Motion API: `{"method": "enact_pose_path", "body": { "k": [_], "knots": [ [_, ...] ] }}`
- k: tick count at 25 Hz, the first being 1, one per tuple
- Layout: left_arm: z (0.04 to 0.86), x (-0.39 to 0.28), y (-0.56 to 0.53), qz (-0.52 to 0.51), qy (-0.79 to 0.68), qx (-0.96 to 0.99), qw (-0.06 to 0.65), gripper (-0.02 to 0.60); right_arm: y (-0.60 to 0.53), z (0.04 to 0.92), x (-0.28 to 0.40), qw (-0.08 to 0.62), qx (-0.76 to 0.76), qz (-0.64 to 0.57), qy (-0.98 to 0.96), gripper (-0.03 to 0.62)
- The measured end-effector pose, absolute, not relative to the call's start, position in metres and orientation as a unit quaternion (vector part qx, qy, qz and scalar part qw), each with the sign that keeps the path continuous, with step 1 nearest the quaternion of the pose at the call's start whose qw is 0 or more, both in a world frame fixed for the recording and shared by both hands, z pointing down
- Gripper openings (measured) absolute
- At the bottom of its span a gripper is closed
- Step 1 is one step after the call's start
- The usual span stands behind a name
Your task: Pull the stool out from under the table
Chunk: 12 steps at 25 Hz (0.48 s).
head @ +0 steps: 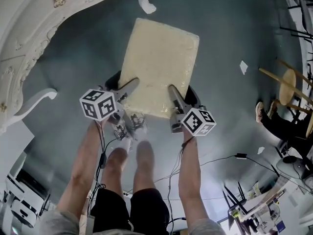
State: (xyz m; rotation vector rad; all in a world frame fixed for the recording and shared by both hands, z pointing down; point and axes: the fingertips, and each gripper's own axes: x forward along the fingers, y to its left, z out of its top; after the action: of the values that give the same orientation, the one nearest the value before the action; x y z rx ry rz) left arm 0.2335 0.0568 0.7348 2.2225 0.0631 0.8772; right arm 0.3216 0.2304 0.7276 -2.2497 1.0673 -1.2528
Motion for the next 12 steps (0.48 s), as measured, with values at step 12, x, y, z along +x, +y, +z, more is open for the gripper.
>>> {"method": "enact_pose_path", "body": {
  "k": [12],
  "knots": [
    [0.749, 0.243, 0.082, 0.349, 0.052, 0.871, 0.342, 0.353, 0.261, 0.747, 0.318, 0.207, -0.802, -0.429, 0.361, 0.382]
  ]
}}
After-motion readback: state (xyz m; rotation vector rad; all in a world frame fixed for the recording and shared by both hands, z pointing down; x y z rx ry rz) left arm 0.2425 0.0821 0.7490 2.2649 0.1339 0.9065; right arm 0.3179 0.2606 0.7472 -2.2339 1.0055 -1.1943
